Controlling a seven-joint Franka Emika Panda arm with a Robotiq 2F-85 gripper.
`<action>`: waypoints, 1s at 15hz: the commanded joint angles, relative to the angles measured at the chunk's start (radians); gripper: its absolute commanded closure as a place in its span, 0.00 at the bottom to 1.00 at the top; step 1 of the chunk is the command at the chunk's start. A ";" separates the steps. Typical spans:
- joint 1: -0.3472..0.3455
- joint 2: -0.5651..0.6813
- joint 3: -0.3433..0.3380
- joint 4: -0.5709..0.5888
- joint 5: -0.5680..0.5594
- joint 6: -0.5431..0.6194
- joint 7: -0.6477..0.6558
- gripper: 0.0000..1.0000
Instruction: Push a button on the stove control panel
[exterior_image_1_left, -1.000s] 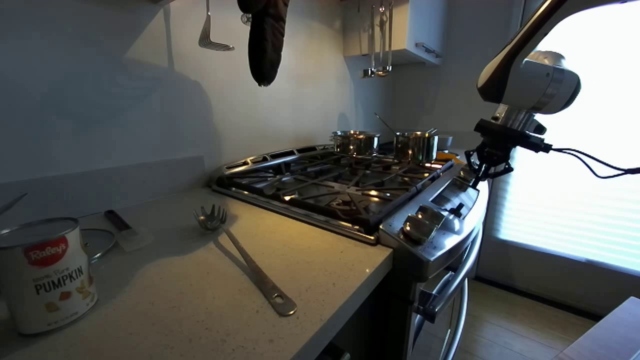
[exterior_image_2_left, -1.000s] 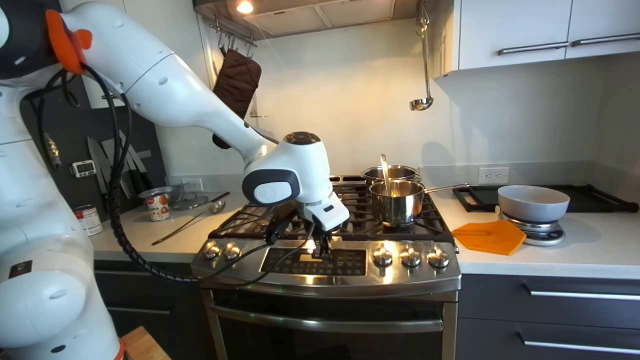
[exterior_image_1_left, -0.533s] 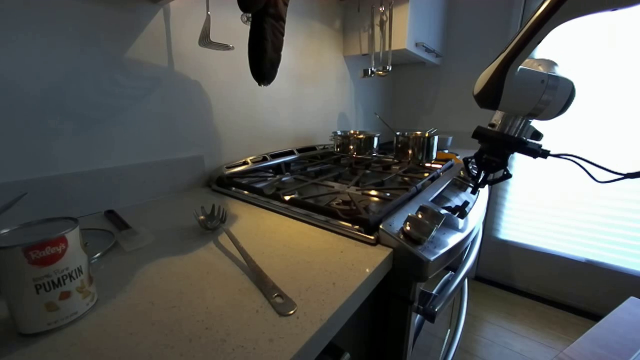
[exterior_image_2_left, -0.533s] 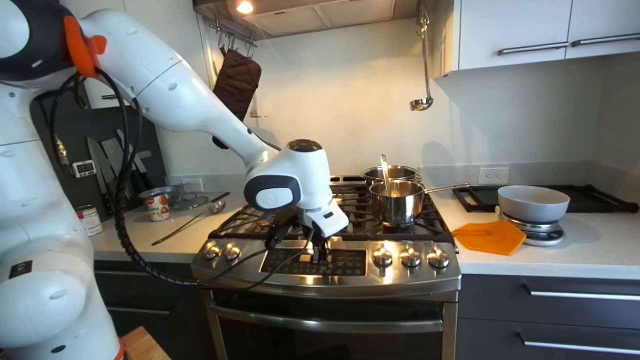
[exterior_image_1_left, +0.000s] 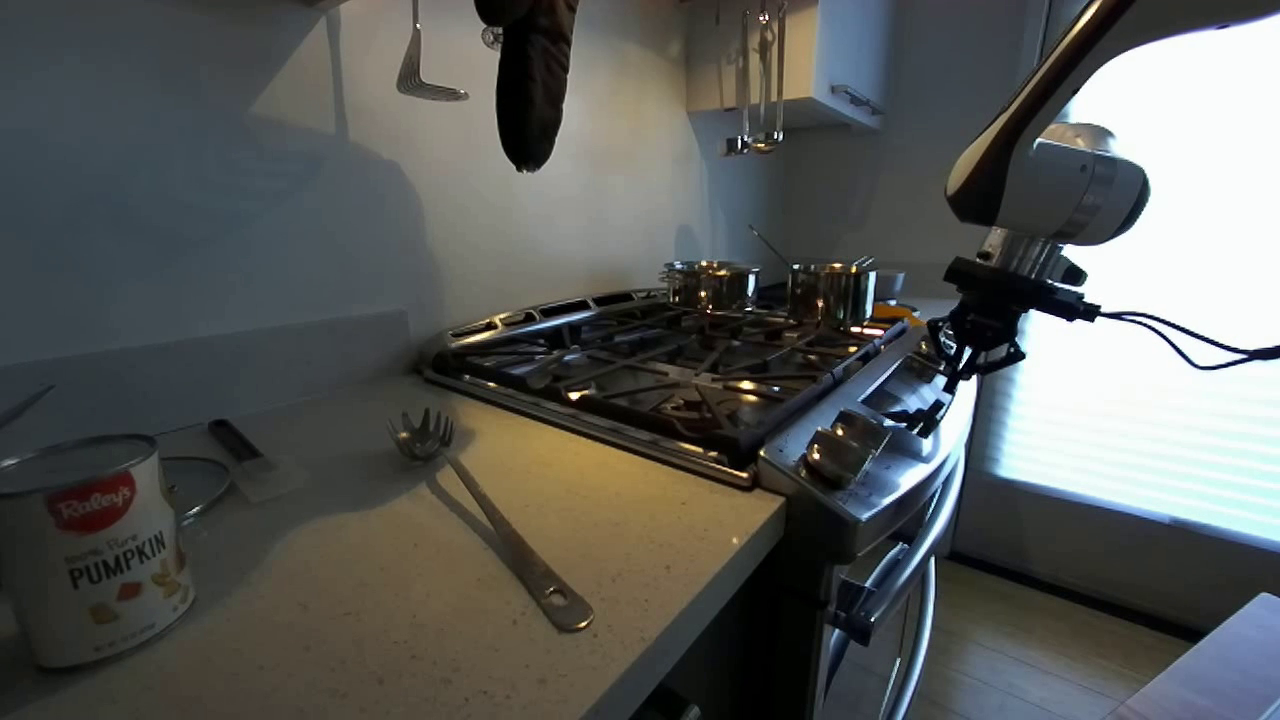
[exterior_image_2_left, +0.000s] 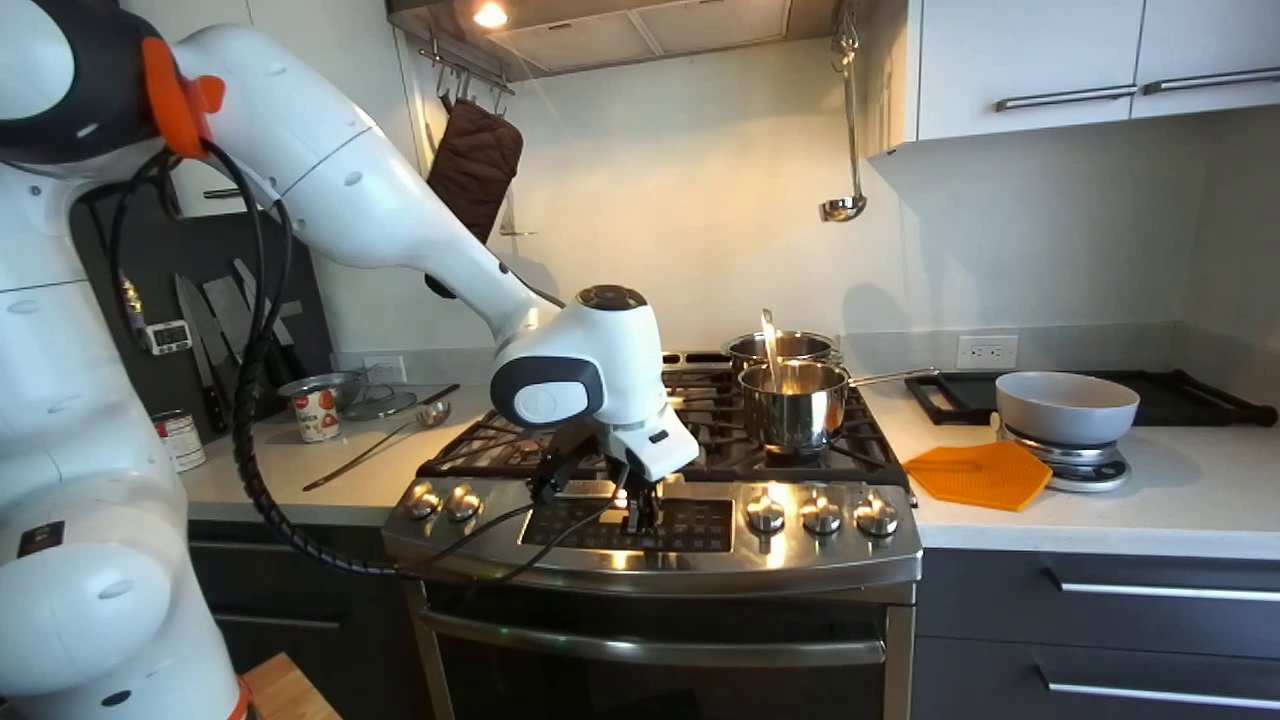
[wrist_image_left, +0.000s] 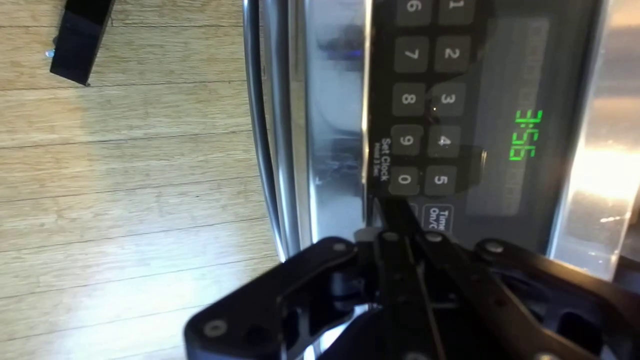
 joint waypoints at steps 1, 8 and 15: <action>-0.002 0.014 -0.001 0.000 0.015 0.038 -0.010 1.00; 0.003 0.022 -0.001 0.002 0.048 0.060 -0.028 1.00; 0.007 0.033 0.004 0.003 0.065 0.078 -0.025 1.00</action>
